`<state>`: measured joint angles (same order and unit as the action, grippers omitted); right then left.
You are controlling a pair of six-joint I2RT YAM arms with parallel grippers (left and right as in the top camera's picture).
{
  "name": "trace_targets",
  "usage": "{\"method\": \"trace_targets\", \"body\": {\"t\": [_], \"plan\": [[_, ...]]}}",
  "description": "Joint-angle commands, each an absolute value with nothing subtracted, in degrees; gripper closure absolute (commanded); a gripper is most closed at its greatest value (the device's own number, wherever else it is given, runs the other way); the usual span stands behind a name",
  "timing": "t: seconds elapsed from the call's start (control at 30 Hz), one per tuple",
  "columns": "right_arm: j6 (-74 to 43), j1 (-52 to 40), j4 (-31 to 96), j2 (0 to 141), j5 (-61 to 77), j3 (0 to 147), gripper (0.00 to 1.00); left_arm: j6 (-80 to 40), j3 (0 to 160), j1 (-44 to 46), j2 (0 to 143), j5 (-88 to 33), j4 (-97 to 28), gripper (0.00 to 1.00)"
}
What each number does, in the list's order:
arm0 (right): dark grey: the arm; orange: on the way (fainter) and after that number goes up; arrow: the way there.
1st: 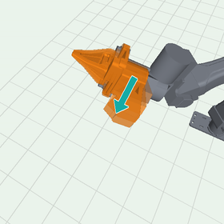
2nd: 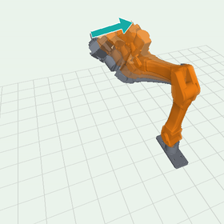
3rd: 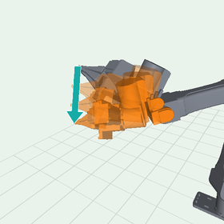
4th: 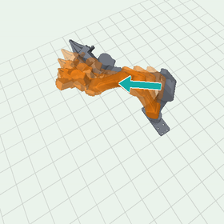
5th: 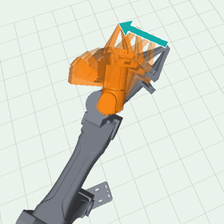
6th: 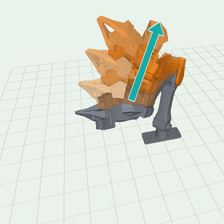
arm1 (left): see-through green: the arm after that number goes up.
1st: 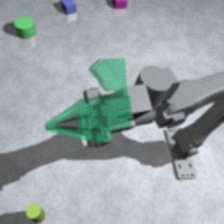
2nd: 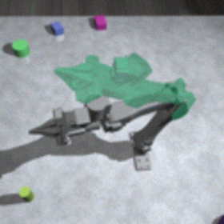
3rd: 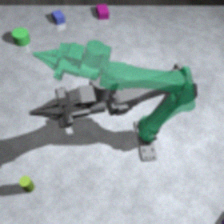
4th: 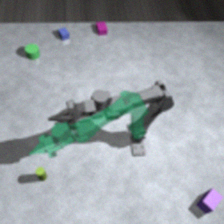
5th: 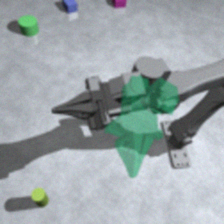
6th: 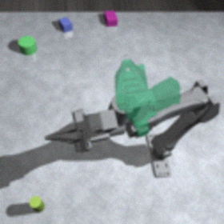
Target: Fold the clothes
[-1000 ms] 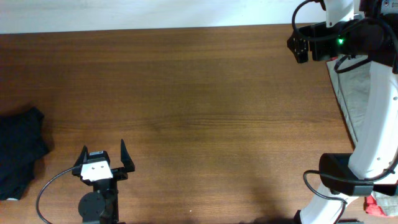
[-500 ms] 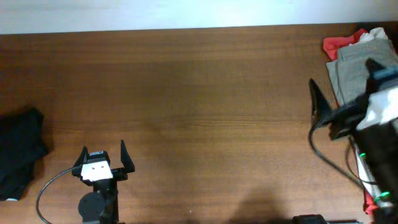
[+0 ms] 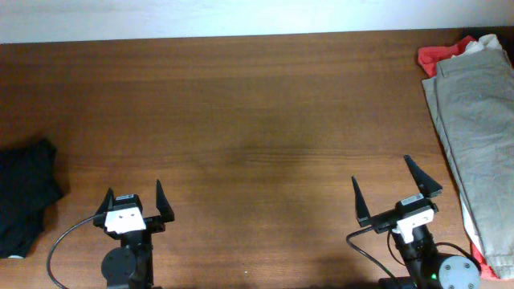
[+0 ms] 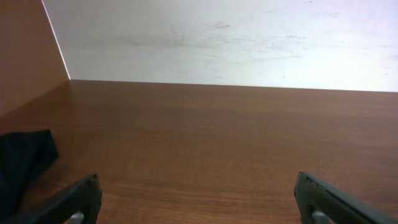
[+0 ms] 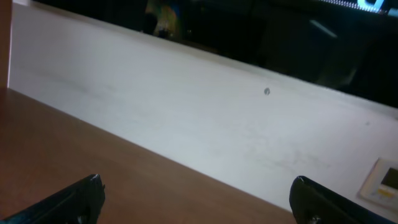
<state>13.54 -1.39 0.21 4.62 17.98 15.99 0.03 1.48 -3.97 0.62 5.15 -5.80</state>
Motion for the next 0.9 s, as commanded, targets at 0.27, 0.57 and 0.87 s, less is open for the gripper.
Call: {"method": "trace_targets", "body": {"t": [0.27,0.57,0.87], "plan": [[13.0,-1.4,-8.2,0.2,15.4,1.7,0.01,0.9,1.2,-4.3,0.3,5.2,-5.6,0.01],[11.1,-1.4,3.3,0.2,13.6,0.3,0.01,0.9,1.2,-4.3,0.3,5.2,-5.6,0.01],[11.1,-1.5,3.3,0.2,13.3,0.3,0.01,0.9,1.2,-4.3,0.3,5.2,-5.6,0.01]]}}
